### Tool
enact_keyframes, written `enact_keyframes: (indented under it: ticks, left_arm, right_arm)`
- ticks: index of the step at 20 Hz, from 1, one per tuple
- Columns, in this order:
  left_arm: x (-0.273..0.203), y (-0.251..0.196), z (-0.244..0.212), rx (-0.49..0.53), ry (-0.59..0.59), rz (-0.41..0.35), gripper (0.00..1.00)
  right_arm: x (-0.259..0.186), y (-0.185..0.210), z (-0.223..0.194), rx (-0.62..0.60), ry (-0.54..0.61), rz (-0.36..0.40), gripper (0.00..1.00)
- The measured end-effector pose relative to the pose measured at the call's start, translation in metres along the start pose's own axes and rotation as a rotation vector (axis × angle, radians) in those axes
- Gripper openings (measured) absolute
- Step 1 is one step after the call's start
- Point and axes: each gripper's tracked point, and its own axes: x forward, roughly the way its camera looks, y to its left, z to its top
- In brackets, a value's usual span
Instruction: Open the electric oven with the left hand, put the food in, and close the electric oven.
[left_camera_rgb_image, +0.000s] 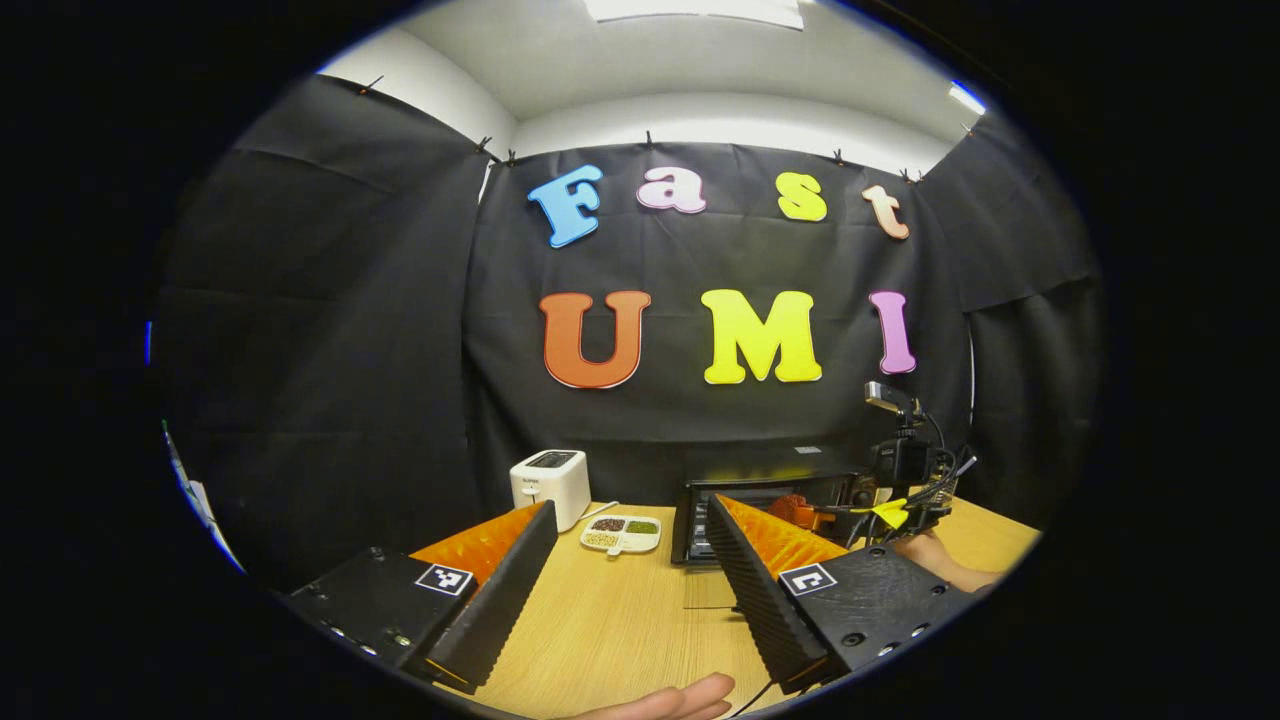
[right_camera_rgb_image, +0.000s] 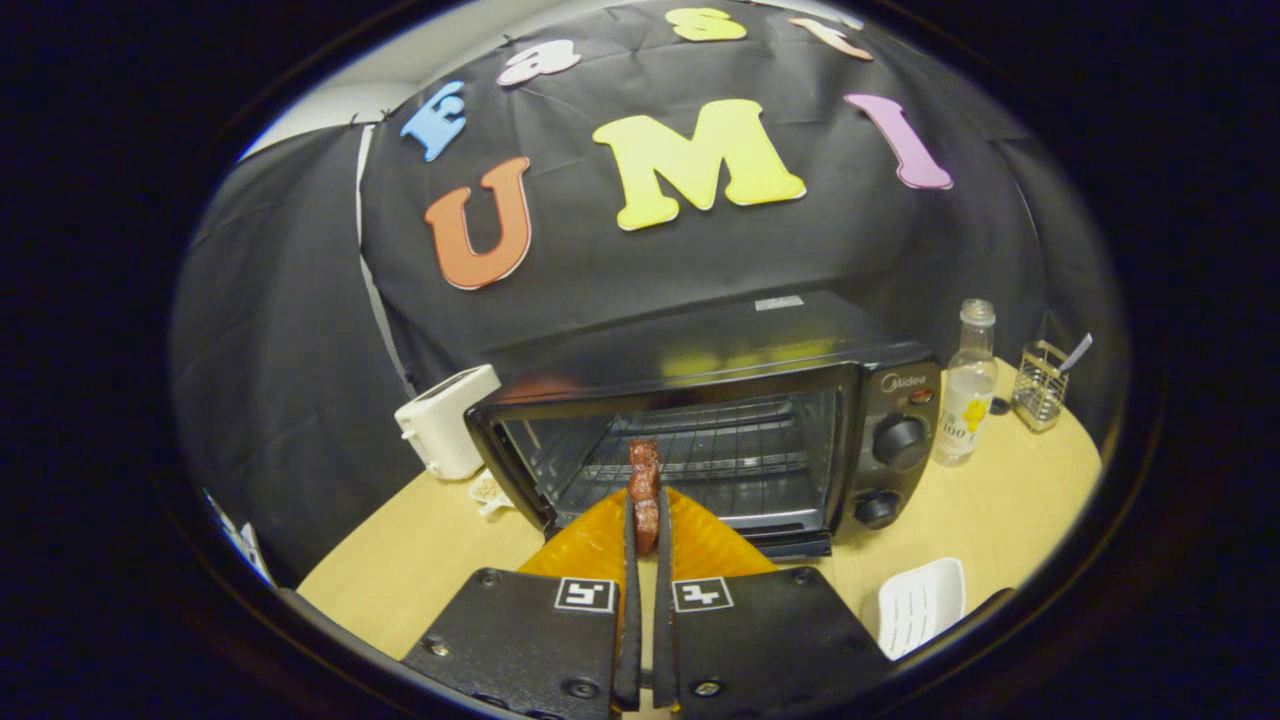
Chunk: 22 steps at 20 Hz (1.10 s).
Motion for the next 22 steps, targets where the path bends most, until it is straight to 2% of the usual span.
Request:
enact_keyframes:
  ticks: [3, 8, 11, 17, 22]
  left_arm:
    - [0.002, 0.010, -0.002, 0.018, 0.003, 0.029, 0.95]
    - [0.002, 0.014, -0.007, 0.012, 0.023, 0.033, 0.95]
    - [0.002, 0.015, -0.013, 0.009, 0.032, 0.034, 0.95]
    - [0.004, 0.007, -0.021, 0.014, 0.056, 0.011, 0.95]
    - [0.001, 0.003, -0.032, 0.007, 0.095, -0.007, 0.96]
  right_arm:
    - [0.019, 0.000, 0.001, 0.110, -0.018, 0.017, 0.08]
    - [0.062, -0.006, 0.000, 0.414, 0.003, 0.058, 0.08]
    - [0.085, -0.016, -0.003, 0.513, -0.003, 0.031, 0.08]
    - [0.096, -0.024, -0.005, 0.516, -0.028, 0.004, 0.11]
    - [0.094, -0.040, -0.004, 0.457, -0.041, -0.078, 0.19]
